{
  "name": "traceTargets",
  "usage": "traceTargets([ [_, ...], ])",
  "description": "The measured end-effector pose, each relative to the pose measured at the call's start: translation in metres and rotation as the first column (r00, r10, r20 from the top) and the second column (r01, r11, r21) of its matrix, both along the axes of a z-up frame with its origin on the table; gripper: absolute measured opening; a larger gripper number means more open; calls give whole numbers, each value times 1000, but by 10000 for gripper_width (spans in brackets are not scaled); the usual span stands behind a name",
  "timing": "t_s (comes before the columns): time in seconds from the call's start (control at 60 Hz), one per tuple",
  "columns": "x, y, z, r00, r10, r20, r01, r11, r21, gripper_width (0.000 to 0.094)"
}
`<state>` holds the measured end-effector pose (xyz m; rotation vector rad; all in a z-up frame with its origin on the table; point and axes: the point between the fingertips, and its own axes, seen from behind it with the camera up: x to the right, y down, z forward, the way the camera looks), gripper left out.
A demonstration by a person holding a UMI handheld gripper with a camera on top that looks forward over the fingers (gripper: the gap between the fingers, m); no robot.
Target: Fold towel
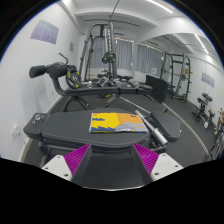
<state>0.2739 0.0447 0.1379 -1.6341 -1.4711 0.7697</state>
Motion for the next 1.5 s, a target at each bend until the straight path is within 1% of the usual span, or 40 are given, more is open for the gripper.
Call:
traceTargets([
  [0.083, -10, -14, 4, 1000, 23, -9, -23, 1000, -4, 858],
  [0.217, -38, -62, 8, 997, 73, -14, -73, 997, -1, 853],
  [0.433, -71, -108, -5, 992, 128, -9, -128, 992, -15, 853],
  [0.6, -118, -118, -23, 991, 134, -6, -134, 991, 10, 855],
  [0.75, -178, -114, -48, 991, 132, -2, -132, 991, 30, 855],
  [0.983, -275, -95, -102, 994, 103, 22, -104, 994, 38, 856],
  [1.183, -329, -83, -147, 992, 93, 85, -96, 995, 33, 846],
  [1.217, -329, -82, -157, 990, 98, 103, -101, 994, 28, 813],
  [1.25, -330, -85, -165, 987, 106, 121, -109, 994, 14, 727],
  [1.283, -333, -88, -162, 989, 112, 94, -111, 994, -11, 635],
  [1.3, -333, -86, -163, 990, 107, 95, -107, 994, -9, 554],
  [1.317, -333, -83, -164, 990, 103, 95, -104, 995, 0, 497],
  [1.333, -337, -82, -164, 991, 97, 95, -99, 995, 17, 388],
  [1.35, -337, -78, -164, 992, 90, 93, -94, 995, 39, 312],
  [1.367, -337, -73, -165, 992, 81, 94, -87, 994, 64, 183],
  [1.383, -337, -67, -166, 993, 61, 98, -69, 994, 81, 97],
  [1.4, -338, -63, -166, 995, 38, 97, -47, 995, 91, 32],
  [1.433, -338, -66, -167, 994, 38, 98, -48, 994, 94, 29],
  [1.483, -337, -65, -164, 990, 61, 128, -80, 986, 143, 11],
  [1.5, -337, -66, -163, 988, 67, 138, -88, 985, 147, 11],
])
